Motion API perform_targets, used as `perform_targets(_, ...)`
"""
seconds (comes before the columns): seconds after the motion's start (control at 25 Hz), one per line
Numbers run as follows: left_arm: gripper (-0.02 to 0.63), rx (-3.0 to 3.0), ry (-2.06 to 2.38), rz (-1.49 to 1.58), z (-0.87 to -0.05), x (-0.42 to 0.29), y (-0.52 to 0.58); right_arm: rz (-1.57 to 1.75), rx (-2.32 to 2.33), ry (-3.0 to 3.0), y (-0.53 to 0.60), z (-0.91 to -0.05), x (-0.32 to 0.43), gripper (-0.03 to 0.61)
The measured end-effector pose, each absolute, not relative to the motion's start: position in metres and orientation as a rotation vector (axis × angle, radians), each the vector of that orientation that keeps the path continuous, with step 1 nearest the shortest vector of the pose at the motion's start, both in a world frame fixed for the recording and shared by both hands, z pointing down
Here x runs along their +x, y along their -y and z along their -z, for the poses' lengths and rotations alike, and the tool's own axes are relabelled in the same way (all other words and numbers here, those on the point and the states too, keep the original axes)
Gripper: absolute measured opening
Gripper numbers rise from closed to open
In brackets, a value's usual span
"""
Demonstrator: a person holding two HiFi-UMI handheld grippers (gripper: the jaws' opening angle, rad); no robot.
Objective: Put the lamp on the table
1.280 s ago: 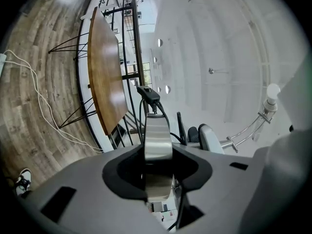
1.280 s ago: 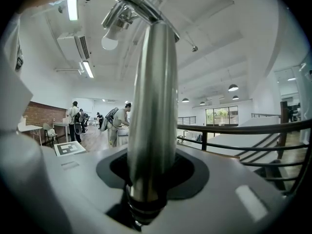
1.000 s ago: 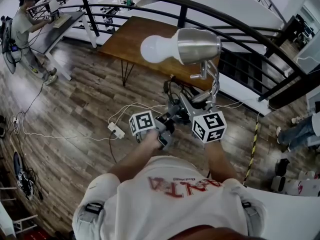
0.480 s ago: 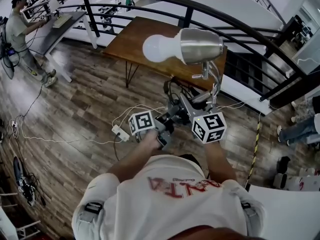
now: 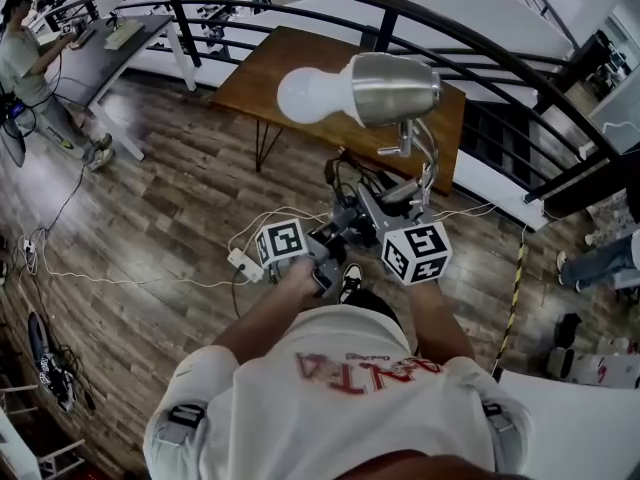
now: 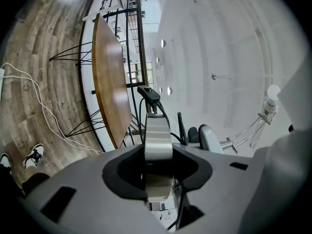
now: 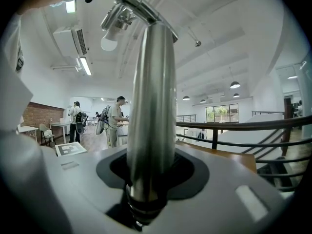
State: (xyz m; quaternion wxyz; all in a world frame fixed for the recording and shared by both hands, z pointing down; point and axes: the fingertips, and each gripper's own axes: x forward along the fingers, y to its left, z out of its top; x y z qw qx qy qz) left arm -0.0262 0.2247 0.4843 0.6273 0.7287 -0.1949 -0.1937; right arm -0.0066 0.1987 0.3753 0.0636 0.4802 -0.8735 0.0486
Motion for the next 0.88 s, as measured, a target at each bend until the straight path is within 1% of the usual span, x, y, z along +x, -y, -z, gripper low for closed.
perform_targets(0.2, 0.144, 1.678, 0.479, 0.443, -0.495, -0.026, -0.213, -0.164, 1.427, 2.669, -0.187, -0.387, -0.004, 0.164)
perform_targets(0.44, 0.144, 1.637, 0.509, 0.463, -0.482, -0.021, -0.14, -0.209, 1.372, 2.688, -0.108, -0.375, 0.001, 0.164)
perform_targets(0.88, 0.144, 1.614, 0.576, 0.489, -0.481, 0.018, -0.054, -0.233, 1.29, 2.734, -0.02, -0.374, 0.041, 0.164)
